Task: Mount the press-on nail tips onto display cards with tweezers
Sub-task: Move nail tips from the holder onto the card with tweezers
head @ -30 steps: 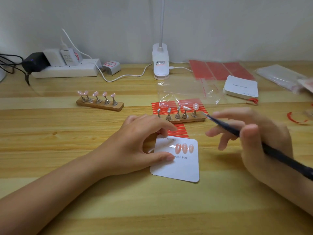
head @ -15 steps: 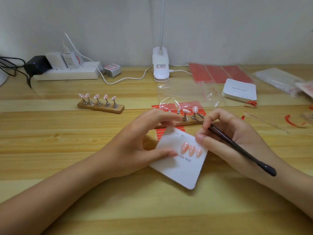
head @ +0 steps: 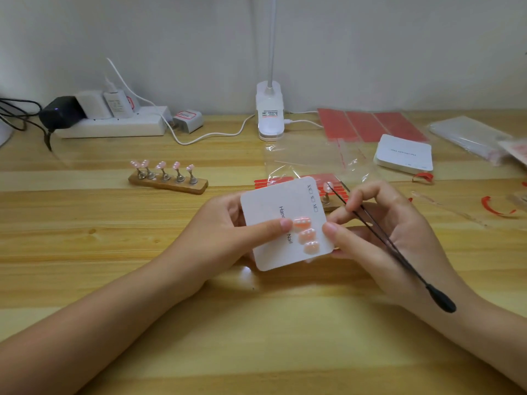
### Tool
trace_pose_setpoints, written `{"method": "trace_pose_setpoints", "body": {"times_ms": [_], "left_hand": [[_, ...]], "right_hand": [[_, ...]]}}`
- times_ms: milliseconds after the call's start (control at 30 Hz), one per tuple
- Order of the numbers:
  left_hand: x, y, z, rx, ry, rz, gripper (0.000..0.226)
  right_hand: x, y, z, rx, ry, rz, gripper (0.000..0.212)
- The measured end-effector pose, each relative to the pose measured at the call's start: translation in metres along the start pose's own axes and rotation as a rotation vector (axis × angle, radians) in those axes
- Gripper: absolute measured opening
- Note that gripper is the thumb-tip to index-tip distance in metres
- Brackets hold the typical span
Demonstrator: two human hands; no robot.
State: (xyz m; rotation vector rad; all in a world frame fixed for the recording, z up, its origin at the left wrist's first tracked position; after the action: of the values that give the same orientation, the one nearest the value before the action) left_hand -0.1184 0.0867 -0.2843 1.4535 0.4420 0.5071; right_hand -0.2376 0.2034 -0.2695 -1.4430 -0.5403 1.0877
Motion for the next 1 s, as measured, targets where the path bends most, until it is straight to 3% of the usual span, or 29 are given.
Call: {"method": "trace_pose_setpoints", "body": {"times_ms": [67, 200, 433, 600, 900, 1000], "left_hand": [[-0.001, -0.003, 0.002, -0.001, 0.010, 0.013, 0.030], [-0.002, -0.003, 0.002, -0.007, -0.038, 0.001, 0.026], [-0.004, -0.006, 0.003, 0.008, -0.089, 0.011, 0.023], [-0.003, -0.007, 0.004, 0.011, -0.145, 0.034, 0.028], [-0.003, -0.005, 0.003, 0.049, -0.151, 0.036, 0.027], [-0.004, -0.007, 0.004, 0.031, -0.130, 0.051, 0.026]], "right_hand": [[-0.001, 0.000, 0.001, -0.006, 0.007, 0.014, 0.019], [-0.007, 0.001, 0.014, -0.033, 0.109, 0.001, 0.018], [-0.007, 0.006, 0.019, -0.185, 0.034, -0.041, 0.053], [-0.004, 0.004, 0.014, -0.281, -0.070, -0.064, 0.037], [-0.005, 0.011, 0.019, -0.238, -0.009, -0.129, 0.012], [-0.005, 0.012, 0.018, -0.216, -0.013, -0.140, 0.015]]}}
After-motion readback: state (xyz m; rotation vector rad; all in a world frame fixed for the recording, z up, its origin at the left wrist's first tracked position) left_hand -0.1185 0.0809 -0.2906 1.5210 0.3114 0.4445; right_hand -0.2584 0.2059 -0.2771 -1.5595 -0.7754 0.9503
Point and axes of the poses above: each hand's wrist, its own x-axis away from the middle knuckle, its own z-axis out of the back of the hand, y = z × x, the point moved 6 cm from there along -x, towards the middle knuckle, and after that the axes turned 1 degree about x, right-handed, at the moved point
